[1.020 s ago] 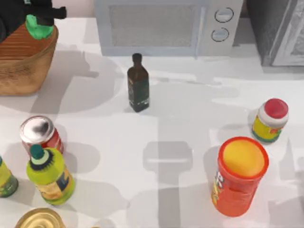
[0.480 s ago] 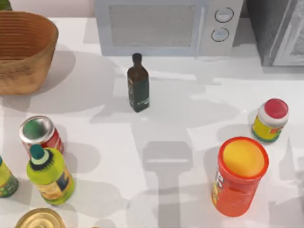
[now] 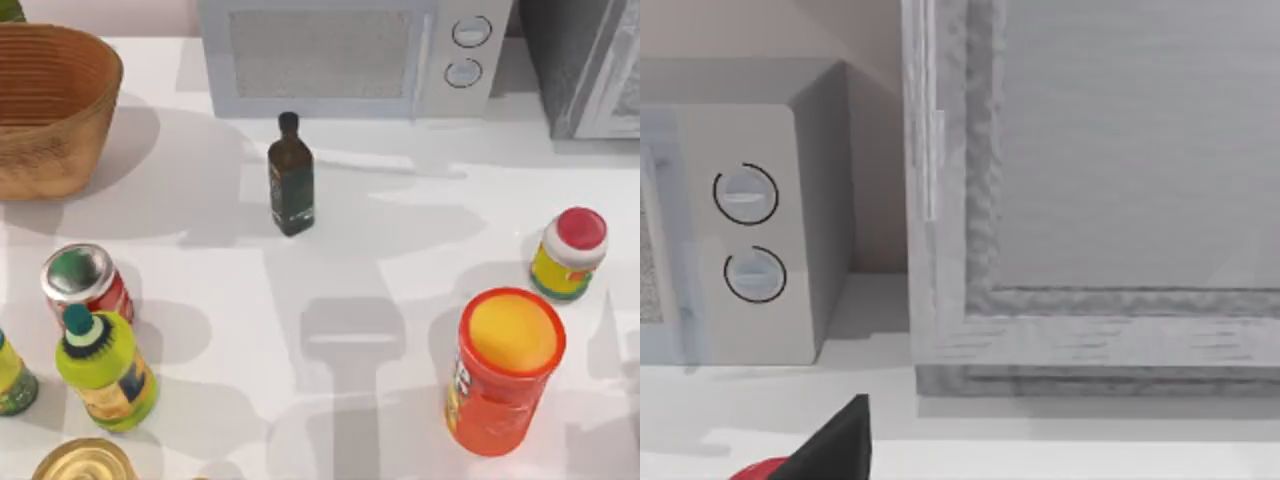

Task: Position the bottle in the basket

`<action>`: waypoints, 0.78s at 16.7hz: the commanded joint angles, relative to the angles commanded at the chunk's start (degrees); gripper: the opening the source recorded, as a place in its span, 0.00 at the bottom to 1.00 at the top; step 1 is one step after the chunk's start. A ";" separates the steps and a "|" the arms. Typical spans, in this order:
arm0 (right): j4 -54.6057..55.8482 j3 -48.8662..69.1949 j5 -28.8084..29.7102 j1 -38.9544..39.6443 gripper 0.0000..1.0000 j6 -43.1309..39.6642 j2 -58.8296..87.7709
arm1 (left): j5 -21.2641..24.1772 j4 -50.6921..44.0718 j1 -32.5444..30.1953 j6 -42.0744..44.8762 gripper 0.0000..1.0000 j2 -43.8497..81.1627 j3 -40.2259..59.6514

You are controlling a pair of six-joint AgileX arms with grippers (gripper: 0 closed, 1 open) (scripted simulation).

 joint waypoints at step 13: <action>0.00 0.00 0.00 0.00 1.00 0.00 0.00 | -0.57 8.12 -0.64 -0.32 0.30 8.00 0.15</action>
